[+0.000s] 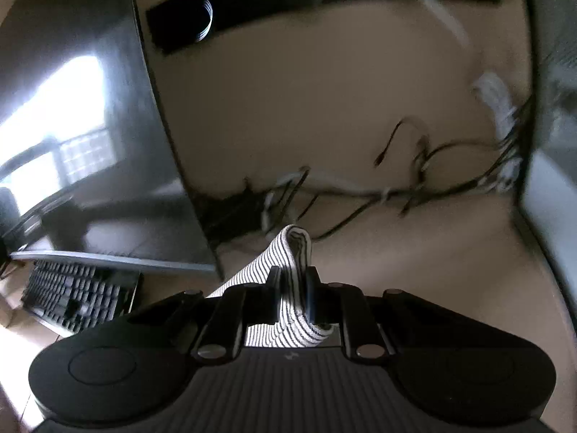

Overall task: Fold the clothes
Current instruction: 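Grasp the shirt hem with the right gripper and fold it toward the collar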

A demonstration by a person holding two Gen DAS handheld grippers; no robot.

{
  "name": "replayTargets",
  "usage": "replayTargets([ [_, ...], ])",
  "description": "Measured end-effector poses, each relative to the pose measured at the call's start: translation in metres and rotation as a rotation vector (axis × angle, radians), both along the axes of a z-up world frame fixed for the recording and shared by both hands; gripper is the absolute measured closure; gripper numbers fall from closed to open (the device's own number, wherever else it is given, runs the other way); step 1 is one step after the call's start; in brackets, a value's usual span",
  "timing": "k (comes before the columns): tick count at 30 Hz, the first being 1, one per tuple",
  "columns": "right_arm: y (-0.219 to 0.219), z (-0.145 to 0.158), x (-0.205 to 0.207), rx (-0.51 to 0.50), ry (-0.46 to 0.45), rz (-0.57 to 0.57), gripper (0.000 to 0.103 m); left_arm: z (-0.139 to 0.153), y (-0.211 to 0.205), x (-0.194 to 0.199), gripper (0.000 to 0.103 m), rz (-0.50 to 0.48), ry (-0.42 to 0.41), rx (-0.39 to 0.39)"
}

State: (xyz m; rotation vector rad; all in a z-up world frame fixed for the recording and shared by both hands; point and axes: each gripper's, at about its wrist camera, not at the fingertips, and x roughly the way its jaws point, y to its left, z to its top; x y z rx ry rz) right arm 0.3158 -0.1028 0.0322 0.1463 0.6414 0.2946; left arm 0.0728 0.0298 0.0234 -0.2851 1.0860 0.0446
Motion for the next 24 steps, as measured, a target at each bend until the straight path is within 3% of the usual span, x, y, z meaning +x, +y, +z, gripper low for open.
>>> replayTargets([
  [3, -0.014, 0.003, -0.01, -0.021, 0.005, -0.067, 0.09, 0.0, 0.0, -0.001, 0.007, -0.04, -0.003, -0.012],
  [11, -0.045, -0.022, -0.036, -0.111, 0.075, -0.196, 0.09, -0.009, -0.009, 0.007, 0.006, -0.096, 0.025, -0.064],
  [15, -0.052, -0.012, -0.047, -0.129, 0.058, -0.145, 0.089, -0.009, -0.019, 0.02, 0.006, -0.106, 0.005, -0.054],
  [17, -0.042, -0.009, -0.053, -0.129, 0.056, -0.059, 0.076, -0.013, -0.028, 0.029, 0.006, -0.107, 0.02, -0.05],
  [22, -0.024, -0.04, -0.056, 0.115, 0.241, 0.064, 0.07, -0.02, -0.037, 0.032, 0.006, -0.067, 0.049, -0.022],
  [24, -0.017, -0.052, -0.055, 0.147, 0.26, 0.052, 0.07, -0.024, -0.032, 0.035, 0.006, -0.005, 0.064, -0.032],
])
